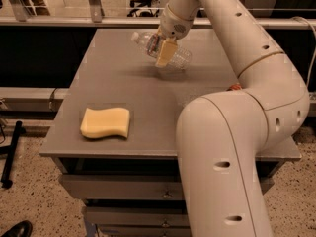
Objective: Knock water bottle over
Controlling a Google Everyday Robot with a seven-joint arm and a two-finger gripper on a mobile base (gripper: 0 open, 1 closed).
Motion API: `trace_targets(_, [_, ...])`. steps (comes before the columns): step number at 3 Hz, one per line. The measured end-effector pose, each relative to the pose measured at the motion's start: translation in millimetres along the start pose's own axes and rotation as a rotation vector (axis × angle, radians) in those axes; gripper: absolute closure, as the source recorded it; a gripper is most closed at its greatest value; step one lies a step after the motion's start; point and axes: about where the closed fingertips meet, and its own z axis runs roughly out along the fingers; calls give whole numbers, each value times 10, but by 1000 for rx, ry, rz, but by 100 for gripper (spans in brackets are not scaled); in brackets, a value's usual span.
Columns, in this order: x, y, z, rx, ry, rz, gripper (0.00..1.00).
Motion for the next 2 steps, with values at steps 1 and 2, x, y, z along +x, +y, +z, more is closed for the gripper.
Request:
trace_targets(1, [-67, -10, 109, -27, 12, -49, 1])
trace_targets(2, [-90, -22, 146, -34, 19, -72, 0])
